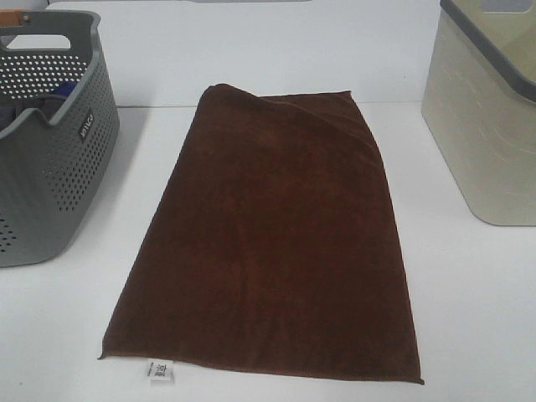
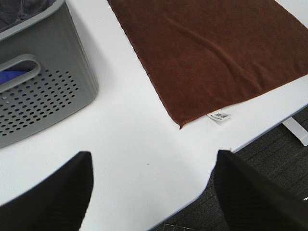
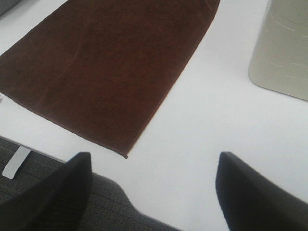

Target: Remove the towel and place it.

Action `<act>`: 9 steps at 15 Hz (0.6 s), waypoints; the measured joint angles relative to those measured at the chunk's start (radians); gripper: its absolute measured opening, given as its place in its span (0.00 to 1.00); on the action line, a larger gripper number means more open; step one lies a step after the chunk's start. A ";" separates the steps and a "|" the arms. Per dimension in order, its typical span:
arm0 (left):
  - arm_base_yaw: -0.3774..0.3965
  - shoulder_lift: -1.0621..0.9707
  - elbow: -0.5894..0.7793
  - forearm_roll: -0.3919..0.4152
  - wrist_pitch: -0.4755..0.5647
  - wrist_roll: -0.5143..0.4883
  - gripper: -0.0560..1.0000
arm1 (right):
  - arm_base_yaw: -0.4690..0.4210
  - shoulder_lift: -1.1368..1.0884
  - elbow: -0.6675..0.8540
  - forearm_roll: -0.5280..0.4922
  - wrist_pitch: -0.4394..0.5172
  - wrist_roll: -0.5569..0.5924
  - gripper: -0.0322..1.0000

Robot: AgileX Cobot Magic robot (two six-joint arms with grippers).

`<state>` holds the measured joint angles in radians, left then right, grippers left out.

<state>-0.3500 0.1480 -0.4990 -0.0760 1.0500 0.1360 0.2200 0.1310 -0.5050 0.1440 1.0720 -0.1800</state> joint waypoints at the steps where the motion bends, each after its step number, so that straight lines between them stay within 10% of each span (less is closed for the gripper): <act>1: 0.017 0.000 0.000 0.000 0.000 0.000 0.69 | 0.000 0.000 0.000 0.000 0.000 0.000 0.70; 5: 0.149 -0.004 0.000 0.000 0.000 0.000 0.69 | -0.002 -0.021 0.000 0.002 0.000 0.000 0.70; 9: 0.344 -0.106 0.000 0.000 0.000 0.000 0.69 | -0.197 -0.024 0.000 0.007 -0.001 0.000 0.70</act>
<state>-0.0060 0.0420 -0.4990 -0.0760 1.0500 0.1360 0.0230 0.1070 -0.5050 0.1510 1.0710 -0.1800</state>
